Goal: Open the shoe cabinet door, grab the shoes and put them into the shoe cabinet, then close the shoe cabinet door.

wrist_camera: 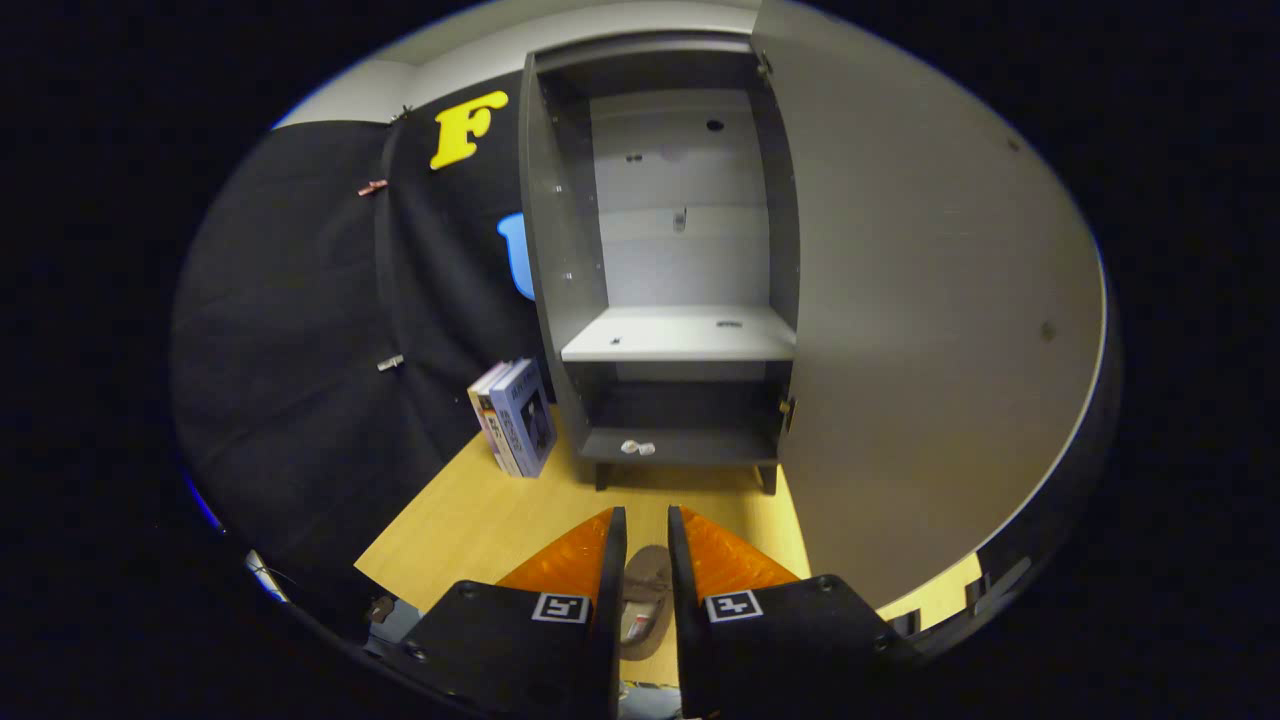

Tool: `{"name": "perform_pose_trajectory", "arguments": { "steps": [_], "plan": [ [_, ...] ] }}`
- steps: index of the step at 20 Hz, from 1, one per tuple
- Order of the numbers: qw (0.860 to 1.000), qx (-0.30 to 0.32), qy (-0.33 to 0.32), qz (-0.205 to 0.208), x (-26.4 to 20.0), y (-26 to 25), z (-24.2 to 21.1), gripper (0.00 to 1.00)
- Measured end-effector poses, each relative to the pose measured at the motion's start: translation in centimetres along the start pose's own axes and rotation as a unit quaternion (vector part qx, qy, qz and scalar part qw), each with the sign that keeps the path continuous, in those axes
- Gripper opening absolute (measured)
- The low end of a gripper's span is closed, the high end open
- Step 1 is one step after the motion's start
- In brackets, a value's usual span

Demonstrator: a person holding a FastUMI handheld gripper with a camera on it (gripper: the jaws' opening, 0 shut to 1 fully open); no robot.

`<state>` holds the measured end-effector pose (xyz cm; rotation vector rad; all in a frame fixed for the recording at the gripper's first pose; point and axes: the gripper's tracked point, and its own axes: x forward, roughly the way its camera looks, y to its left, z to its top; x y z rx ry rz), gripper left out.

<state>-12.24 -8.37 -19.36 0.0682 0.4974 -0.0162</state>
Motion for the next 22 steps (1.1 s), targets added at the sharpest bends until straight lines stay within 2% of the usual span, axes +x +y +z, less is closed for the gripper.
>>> {"name": "perform_pose_trajectory", "arguments": {
  "steps": [5,11,16,22],
  "plan": [
    [0.995,0.024,0.092,-0.019,4.8,1.9,-7.6,0.26],
    [0.981,0.045,0.186,-0.033,9.1,2.8,-15.8,0.26],
    [0.971,0.051,0.233,-0.030,11.0,3.1,-20.6,0.23],
    [0.966,0.050,0.251,-0.032,13.1,2.7,-24.1,0.23]
  ]
}}
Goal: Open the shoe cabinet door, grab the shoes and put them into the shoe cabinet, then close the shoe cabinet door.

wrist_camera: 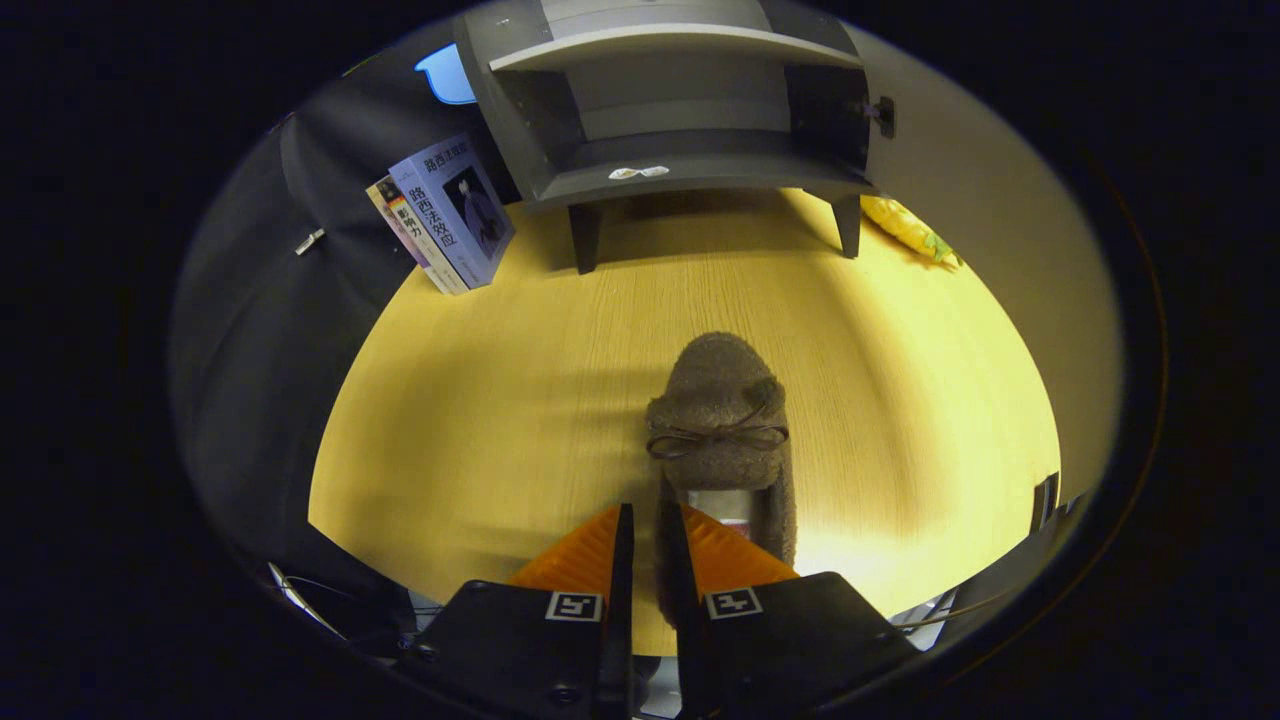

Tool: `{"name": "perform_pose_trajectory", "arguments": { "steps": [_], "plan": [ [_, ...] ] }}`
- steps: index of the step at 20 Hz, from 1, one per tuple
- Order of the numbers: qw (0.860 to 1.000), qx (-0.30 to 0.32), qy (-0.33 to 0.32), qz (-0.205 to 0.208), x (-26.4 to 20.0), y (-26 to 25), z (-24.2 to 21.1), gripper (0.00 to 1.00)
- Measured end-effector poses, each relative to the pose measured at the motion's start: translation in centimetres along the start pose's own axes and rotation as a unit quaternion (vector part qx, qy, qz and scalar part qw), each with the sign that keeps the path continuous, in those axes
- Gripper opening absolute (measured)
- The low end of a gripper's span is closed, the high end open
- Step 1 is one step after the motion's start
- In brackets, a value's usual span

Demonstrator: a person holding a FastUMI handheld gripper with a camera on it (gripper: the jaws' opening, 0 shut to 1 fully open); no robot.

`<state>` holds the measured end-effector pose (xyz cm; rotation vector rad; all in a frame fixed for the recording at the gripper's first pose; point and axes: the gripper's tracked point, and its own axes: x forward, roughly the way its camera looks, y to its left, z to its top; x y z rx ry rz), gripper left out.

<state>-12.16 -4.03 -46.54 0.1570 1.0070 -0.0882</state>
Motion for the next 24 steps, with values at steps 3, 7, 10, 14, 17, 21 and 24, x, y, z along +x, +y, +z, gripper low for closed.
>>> {"name": "perform_pose_trajectory", "arguments": {
  "steps": [3,7,10,14,17,21,24],
  "plan": [
    [1.000,0.003,-0.004,-0.008,1.3,-0.7,-0.1,0.23],
    [1.000,0.002,-0.015,-0.002,2.9,-0.8,0.3,0.23],
    [0.999,0.017,-0.035,-0.001,4.2,-1.0,1.5,0.23],
    [0.998,0.017,-0.056,0.000,5.7,-0.9,2.5,0.23],
    [0.997,0.012,-0.076,-0.008,6.7,-1.3,3.1,0.24],
    [0.994,0.003,-0.110,-0.019,7.6,-1.6,4.1,0.22],
    [0.993,0.009,-0.120,-0.014,7.8,-1.8,4.3,0.05]
  ]
}}
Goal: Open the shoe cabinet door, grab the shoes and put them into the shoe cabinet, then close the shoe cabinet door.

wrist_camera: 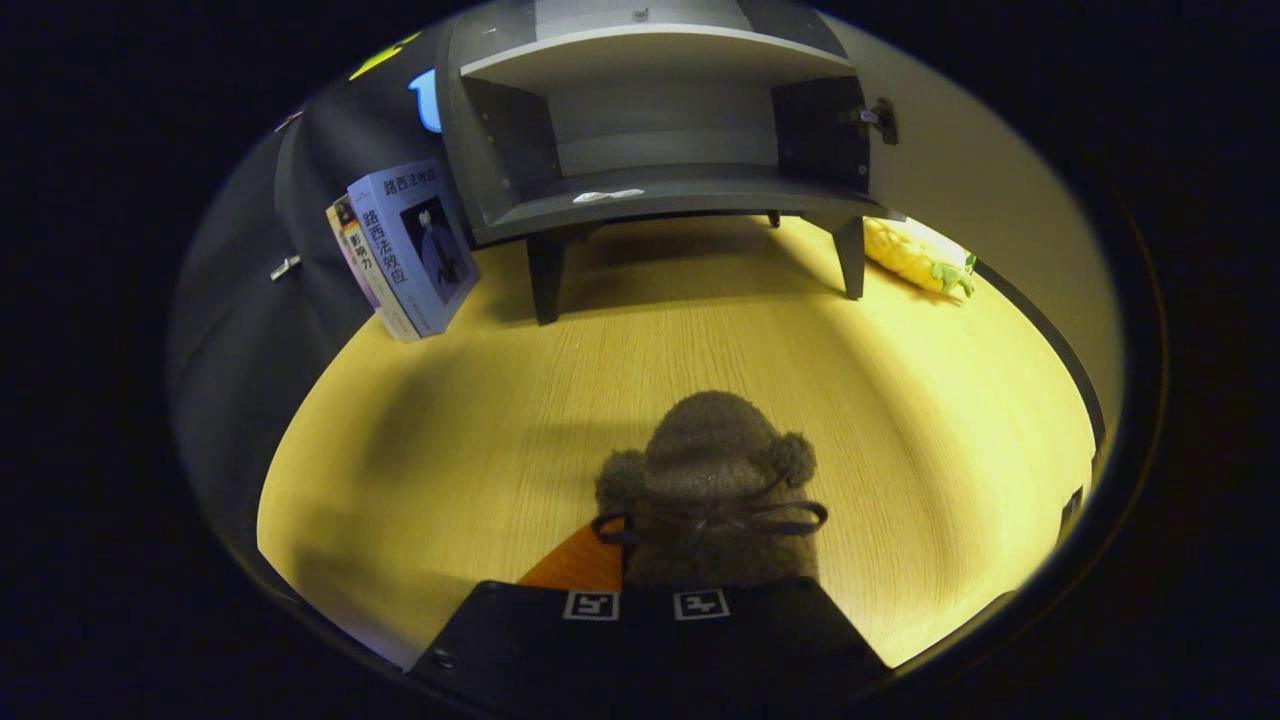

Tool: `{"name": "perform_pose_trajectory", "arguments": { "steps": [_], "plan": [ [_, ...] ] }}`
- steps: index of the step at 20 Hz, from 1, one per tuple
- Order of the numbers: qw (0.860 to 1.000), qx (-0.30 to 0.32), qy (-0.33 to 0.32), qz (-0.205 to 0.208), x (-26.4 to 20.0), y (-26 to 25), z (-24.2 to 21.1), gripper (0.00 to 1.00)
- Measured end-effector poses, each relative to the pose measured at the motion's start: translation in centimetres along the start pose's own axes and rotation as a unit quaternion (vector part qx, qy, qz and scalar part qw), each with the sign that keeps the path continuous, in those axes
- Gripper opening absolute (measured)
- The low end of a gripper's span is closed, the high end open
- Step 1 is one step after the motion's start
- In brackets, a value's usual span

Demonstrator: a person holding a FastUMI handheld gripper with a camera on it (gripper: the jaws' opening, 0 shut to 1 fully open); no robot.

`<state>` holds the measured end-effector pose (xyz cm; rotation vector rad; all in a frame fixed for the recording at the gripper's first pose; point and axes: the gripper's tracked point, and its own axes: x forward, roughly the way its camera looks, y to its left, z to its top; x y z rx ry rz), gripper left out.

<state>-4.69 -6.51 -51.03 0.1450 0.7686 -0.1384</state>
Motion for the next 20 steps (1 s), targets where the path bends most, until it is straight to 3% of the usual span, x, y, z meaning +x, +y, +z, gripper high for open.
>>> {"name": "perform_pose_trajectory", "arguments": {
  "steps": [9,20],
  "plan": [
    [1.000,-0.004,0.009,0.009,-3.1,0.1,3.0,0.05],
    [0.994,-0.015,-0.107,0.019,-13.5,1.8,21.5,0.05]
  ]
}}
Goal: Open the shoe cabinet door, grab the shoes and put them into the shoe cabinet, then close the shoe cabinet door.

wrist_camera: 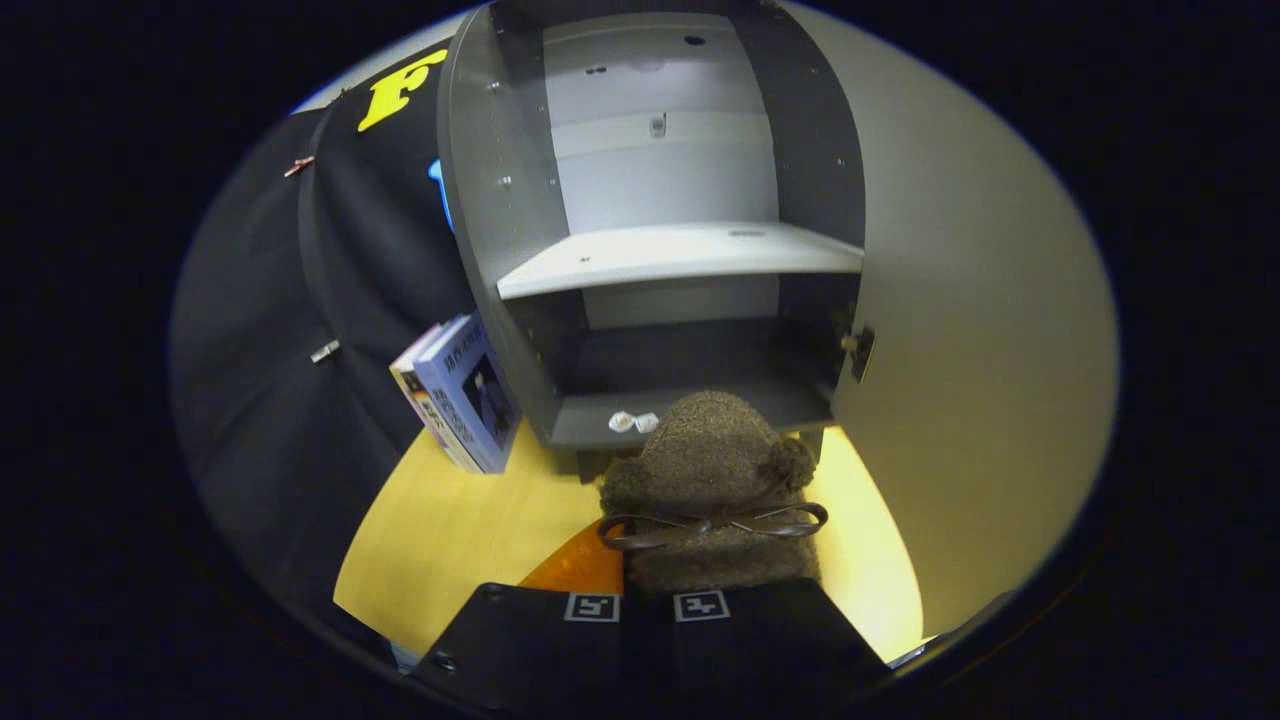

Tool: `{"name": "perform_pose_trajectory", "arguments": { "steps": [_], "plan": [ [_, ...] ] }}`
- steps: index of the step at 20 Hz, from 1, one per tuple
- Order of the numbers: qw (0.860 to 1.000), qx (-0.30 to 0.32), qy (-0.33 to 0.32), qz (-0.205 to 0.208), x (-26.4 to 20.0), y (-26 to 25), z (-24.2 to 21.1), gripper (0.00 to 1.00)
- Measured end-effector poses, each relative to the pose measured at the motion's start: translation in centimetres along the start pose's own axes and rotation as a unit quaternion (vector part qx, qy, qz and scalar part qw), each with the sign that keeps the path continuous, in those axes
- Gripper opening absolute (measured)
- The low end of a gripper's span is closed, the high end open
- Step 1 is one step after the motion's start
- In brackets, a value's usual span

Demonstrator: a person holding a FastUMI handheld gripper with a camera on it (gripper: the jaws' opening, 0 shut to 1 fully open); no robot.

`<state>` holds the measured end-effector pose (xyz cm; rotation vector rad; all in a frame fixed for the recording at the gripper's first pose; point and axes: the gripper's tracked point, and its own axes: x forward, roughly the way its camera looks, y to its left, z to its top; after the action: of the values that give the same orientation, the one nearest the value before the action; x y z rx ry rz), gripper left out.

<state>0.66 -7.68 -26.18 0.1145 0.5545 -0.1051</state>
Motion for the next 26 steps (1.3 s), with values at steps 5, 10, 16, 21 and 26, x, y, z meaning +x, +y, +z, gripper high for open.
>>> {"name": "perform_pose_trajectory", "arguments": {
  "steps": [5,10,16,21,26],
  "plan": [
    [0.999,-0.013,-0.029,-0.004,0.2,0.0,5.9,0.05],
    [0.998,-0.016,-0.066,-0.003,1.7,-0.2,12.6,0.05],
    [0.997,-0.015,-0.074,-0.002,5.1,-0.2,19.8,0.05],
    [0.997,-0.010,-0.076,-0.008,9.6,-0.5,24.7,0.05],
    [0.997,-0.015,-0.073,-0.007,16.2,0.1,28.4,0.05]
  ]
}}
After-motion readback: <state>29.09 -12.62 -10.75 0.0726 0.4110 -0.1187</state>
